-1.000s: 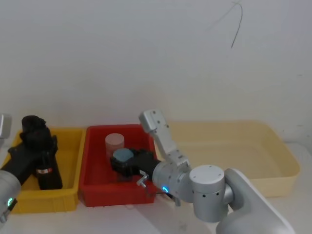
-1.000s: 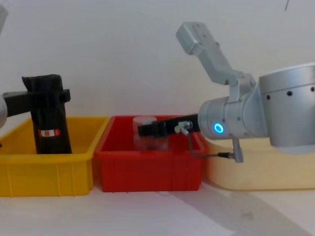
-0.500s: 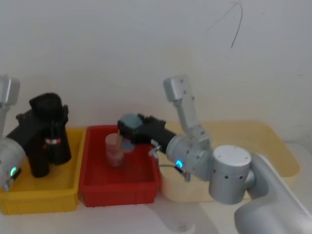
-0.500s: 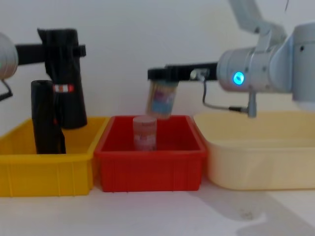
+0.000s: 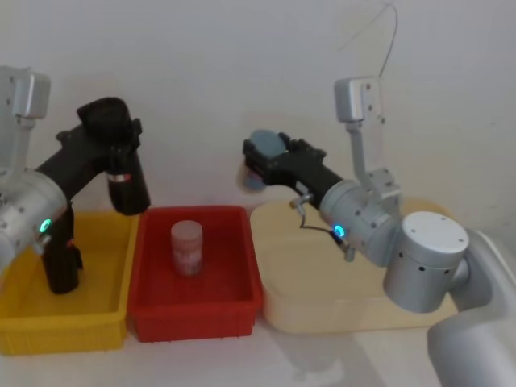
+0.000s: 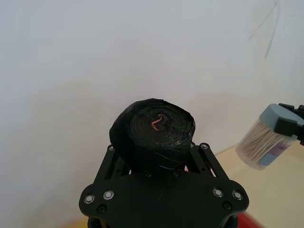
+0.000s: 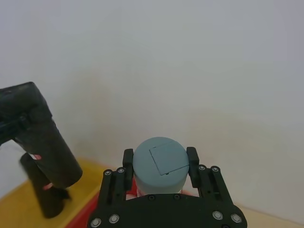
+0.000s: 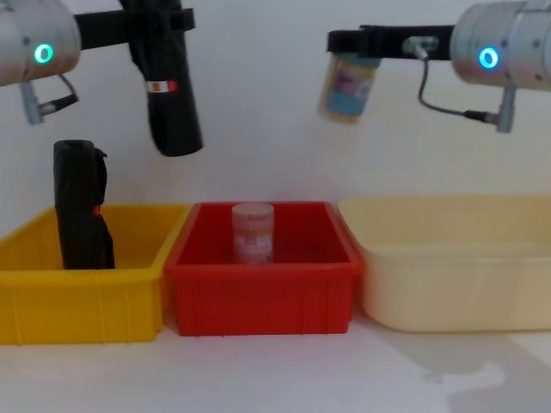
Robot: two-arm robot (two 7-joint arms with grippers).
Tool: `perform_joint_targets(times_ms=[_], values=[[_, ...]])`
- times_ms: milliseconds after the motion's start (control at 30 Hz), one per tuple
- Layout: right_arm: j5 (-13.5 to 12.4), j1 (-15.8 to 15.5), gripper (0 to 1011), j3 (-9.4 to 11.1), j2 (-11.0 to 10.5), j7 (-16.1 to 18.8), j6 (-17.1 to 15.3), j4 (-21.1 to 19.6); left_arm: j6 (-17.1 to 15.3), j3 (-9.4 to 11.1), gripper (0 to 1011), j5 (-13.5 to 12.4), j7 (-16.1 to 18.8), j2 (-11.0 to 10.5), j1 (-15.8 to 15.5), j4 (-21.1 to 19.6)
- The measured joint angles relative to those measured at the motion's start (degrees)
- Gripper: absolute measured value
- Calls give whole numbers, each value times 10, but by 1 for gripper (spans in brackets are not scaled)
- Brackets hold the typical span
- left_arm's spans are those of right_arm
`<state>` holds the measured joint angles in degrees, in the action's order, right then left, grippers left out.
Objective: Pick up the garbage bag with the one hand and transfer it to the other hand.
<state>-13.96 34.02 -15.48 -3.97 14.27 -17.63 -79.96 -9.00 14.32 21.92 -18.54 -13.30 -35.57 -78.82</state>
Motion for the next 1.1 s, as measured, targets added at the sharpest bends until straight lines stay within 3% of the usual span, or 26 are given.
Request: perform_joint_targets(times_ms=[367, 500, 733, 767, 800, 900, 1100], values=[[17, -22, 646, 36, -19, -52, 4, -28, 74, 32, 434, 21, -94, 46, -100, 178], [21, -32, 646, 47, -24, -65, 3, -29, 91, 40, 434, 27, -123, 59, -124, 224], [27, -55, 646, 75, -33, -93, -3, -23, 137, 57, 434, 42, -200, 101, -199, 379], [28, -56, 646, 77, -34, -95, -3, -21, 155, 66, 434, 55, -222, 111, -219, 420], [29, -58, 646, 79, -35, -97, -4, -19, 155, 66, 434, 55, -222, 111, -219, 420], [31, -64, 646, 86, -37, -103, -4, -11, 185, 86, 434, 77, -259, 133, -261, 507], [31, -70, 645, 95, -37, -106, -4, -3, 217, 106, 434, 102, -299, 157, -307, 604]])
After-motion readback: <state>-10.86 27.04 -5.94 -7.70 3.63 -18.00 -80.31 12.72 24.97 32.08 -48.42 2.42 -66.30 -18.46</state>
